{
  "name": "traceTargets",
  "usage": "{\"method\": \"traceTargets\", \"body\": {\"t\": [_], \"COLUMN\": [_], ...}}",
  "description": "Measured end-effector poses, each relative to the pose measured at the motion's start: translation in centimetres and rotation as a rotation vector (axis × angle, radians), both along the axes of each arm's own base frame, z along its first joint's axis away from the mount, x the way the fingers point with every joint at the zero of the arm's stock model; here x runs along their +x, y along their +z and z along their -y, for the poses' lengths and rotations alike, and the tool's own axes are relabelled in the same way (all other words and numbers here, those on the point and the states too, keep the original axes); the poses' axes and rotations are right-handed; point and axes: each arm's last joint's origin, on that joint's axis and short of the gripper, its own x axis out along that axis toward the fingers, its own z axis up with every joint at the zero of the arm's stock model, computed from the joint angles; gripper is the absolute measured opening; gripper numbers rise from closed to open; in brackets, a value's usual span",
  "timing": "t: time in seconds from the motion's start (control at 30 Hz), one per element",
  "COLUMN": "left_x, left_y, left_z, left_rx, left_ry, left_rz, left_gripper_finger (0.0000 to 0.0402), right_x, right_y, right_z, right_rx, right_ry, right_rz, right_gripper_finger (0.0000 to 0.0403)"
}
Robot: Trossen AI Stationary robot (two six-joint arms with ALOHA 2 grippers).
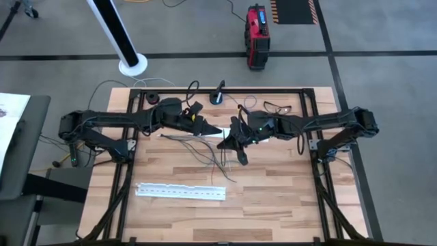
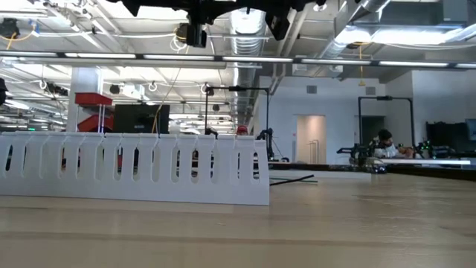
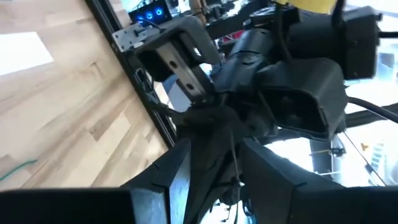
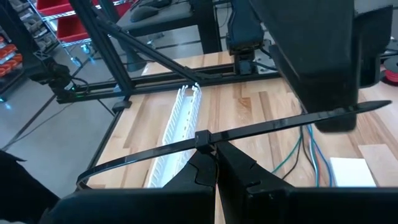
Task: Ziptie cables
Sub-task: Wrap the colored cables with the black zip tie
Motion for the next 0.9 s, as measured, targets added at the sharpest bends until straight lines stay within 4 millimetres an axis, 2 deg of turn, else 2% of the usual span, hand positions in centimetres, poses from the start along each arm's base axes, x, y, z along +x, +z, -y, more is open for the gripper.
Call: {"method": "traceTargets", "body": {"t": [0.9], "left_x": [0.33], "left_y": [-0.16], "left_z": [0.42], "left_rx": [0.043], "left_ry": [0.075], "left_rz": [0.001], "left_gripper_finger": [0.0134], "right_x": [-0.01], "right_y": [-0.04], "right_z": [0.43], "right_rx": [-0.002], "right_ry": [-0.008], "right_rz": [-0.003], "right_gripper_finger": [0.0000]}}
